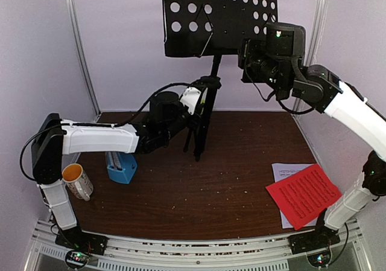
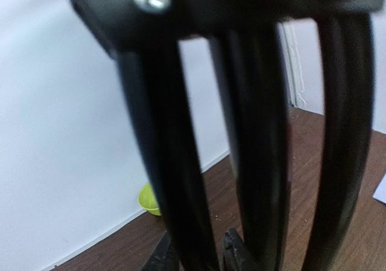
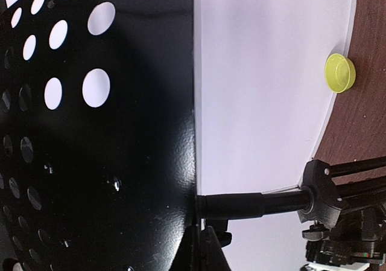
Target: Set up the instrument practice props
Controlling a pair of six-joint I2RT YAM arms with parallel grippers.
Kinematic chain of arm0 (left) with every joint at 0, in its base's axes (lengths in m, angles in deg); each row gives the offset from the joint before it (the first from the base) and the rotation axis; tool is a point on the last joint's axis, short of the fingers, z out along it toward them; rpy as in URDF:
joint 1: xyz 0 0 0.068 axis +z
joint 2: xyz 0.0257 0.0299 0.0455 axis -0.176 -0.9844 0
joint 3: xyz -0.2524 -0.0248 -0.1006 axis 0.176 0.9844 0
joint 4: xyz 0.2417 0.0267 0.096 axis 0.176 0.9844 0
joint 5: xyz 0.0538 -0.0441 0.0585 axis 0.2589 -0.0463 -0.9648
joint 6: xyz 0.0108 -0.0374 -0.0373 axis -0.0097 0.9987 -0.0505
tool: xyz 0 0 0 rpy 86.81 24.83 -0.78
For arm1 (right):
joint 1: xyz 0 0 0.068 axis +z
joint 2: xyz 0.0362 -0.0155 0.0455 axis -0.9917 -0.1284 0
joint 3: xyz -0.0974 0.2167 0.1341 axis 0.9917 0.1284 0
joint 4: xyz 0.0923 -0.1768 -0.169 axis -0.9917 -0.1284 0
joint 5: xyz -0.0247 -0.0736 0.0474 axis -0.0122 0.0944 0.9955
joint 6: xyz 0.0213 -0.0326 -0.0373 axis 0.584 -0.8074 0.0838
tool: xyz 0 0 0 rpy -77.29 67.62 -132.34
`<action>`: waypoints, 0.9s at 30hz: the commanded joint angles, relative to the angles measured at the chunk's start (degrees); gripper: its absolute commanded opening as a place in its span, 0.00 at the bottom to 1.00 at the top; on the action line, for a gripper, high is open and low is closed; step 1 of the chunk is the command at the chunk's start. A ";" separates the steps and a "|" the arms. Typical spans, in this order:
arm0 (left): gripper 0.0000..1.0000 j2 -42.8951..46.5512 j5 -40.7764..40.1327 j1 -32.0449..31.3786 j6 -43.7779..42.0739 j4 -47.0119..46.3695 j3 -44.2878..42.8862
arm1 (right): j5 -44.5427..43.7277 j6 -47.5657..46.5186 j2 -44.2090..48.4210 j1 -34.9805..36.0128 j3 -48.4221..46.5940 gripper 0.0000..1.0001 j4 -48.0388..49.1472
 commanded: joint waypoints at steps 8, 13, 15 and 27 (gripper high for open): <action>0.63 1.78 10.12 0.52 -2.70 0.75 5.73 | -0.13 -0.02 3.39 0.47 -5.64 0.00 15.27; 0.73 2.05 10.05 0.52 -1.85 -0.33 7.86 | -0.65 -0.38 3.61 0.53 -5.27 0.00 16.21; 0.74 1.91 10.10 0.55 -1.26 -0.05 8.28 | -0.73 -0.18 3.73 0.49 -4.84 0.00 16.68; 0.69 2.66 -0.55 -0.49 6.13 2.57 0.11 | 0.14 1.10 3.01 0.64 -4.23 0.00 16.37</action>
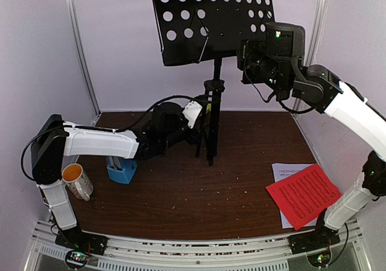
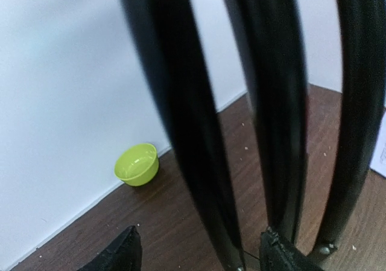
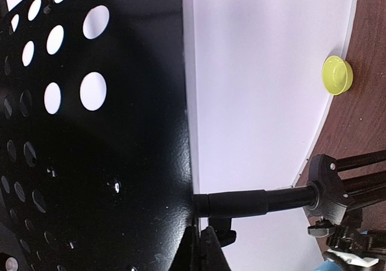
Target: Set up the instrument practice props
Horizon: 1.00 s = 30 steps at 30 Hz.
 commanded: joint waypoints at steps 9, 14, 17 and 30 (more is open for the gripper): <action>0.59 0.01 -7.49 -0.39 0.22 0.52 -12.34 | 0.02 3.77 2.39 0.48 -4.54 0.00 16.78; 0.36 0.04 -5.23 -0.66 -5.24 0.12 -12.00 | -0.02 3.37 2.06 0.58 -5.11 0.00 16.71; 0.22 1.10 -3.76 -0.66 -8.34 -0.41 -9.36 | -0.30 2.50 2.02 0.59 -5.67 0.00 16.47; 0.00 5.32 5.76 0.30 -21.38 0.71 3.10 | -1.14 -2.50 1.39 0.49 -9.63 0.00 15.75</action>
